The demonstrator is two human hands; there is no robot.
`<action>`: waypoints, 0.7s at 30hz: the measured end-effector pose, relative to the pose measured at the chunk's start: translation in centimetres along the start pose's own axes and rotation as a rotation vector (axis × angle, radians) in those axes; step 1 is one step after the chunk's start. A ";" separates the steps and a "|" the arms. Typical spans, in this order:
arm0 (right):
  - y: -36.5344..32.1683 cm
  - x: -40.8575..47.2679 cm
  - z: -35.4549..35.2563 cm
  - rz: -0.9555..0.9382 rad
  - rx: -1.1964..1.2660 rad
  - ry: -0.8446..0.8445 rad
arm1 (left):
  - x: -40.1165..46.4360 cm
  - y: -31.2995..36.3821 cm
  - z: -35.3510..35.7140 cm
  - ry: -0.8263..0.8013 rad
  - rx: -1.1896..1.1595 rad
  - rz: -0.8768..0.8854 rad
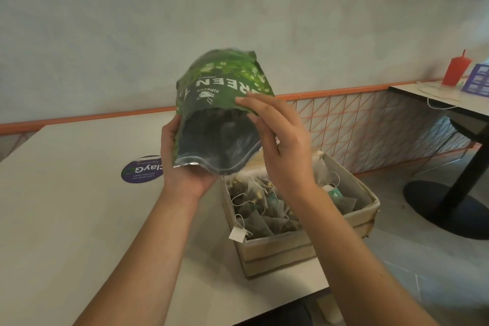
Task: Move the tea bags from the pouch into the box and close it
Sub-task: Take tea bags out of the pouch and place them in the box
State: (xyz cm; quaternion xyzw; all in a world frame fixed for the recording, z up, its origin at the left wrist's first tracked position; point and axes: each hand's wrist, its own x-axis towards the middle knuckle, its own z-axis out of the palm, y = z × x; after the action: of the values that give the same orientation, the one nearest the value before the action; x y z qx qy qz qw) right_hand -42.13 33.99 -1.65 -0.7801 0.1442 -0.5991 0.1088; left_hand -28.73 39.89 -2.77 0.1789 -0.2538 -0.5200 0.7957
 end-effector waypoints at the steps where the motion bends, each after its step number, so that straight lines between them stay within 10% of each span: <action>1: 0.2 0.0 0.2 0.028 0.001 -0.022 | 0.2 0.0 -0.4 0.007 -0.005 -0.022; 21: 0.6 -0.2 -0.3 0.156 -0.023 0.025 | 1.2 0.5 -1.4 0.050 -0.050 -0.115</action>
State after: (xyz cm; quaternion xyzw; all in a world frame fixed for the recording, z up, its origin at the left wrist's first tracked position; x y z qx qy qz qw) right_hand -42.53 33.51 -1.94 -0.7600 0.2127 -0.5969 0.1445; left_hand -27.09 39.02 -3.38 0.1860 -0.2100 -0.5664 0.7749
